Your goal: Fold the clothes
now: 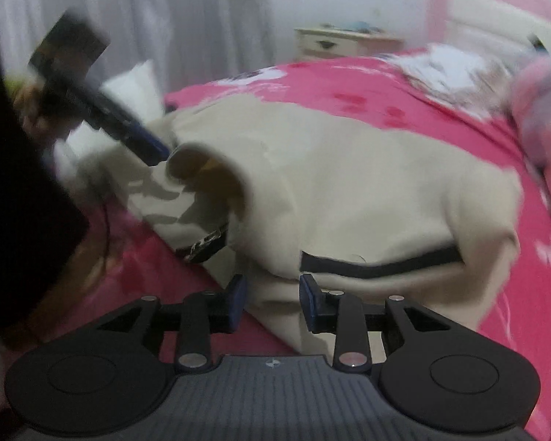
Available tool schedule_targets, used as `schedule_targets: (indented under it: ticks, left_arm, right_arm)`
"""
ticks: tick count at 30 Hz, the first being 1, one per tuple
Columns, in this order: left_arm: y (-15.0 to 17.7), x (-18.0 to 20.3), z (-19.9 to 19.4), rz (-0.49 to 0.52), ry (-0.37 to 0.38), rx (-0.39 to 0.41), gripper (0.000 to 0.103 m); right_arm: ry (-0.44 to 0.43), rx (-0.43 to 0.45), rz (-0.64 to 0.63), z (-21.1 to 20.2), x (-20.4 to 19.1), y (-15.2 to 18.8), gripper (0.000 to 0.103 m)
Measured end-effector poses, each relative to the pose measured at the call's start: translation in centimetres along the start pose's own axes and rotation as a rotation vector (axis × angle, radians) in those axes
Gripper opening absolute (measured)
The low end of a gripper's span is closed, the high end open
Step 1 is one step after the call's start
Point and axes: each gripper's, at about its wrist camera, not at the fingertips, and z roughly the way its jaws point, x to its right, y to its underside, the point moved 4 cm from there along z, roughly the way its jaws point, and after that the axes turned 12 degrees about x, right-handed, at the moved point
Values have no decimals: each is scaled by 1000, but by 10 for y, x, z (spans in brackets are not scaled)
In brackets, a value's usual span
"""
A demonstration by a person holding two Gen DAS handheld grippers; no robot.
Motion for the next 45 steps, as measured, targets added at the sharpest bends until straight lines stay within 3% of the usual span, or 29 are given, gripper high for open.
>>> schedule_targets:
  ticks: [2,4,6,8,10,12,16,22,26,29,30,32,34,38,40,43,45]
  left_arm:
    - [-4,9,1,53,15,4,43]
    - [-6,24,6,134,40,9,51]
    - [-6,41,14,262,28,34,51]
    - [-2,57,24,419,-10,57,46]
    - [5,71,33,560,-38,63,19]
    - [15,78,37,642,-27,45,10]
    - [32,79,36,747,-2,-3,7]
    - [61,64,56,806,18,-129,7]
    - [59,55,56,752,35,-175,11]
    - [44,45,44,628,57,-217,18]
    - [39,40,38,586,60,-220,19]
    - [22,29,24,497,51,-206,20]
    - [1,18,8,411,23,-142,21]
    - [-34,11,0,255,16,-6,24]
    - [-33,23,18,257,29,5,27]
    - [-6,37,52,291,20,-34,29]
    - [18,31,73,274,-12,-86,30]
  right_arm:
    - [18,42,70,-9,6,-6,34]
    - [16,86,69,-11,4,-17,36]
    - [-9,124,37,-7,-4,-30,39]
    - [-23,140,-38,1,-13,-38,39]
    - [-10,132,-147,14,-23,-41,39]
    - [-17,113,-219,26,-29,-37,11]
    - [-65,87,-297,33,-40,-24,6]
    - [-101,-8,-332,56,-38,9,7]
    - [-127,-41,-300,61,-36,9,14]
    - [-180,-86,-192,49,-30,1,34]
    - [-197,-95,-155,43,-27,-2,36]
    - [-217,-75,-82,30,-19,-12,36]
    - [-225,-37,-8,17,-10,-25,36]
    - [-148,100,140,8,15,-50,36]
    - [-104,133,190,16,22,-55,35]
    - [-61,64,109,40,7,-38,31]
    - [-14,-40,42,60,-3,-10,26]
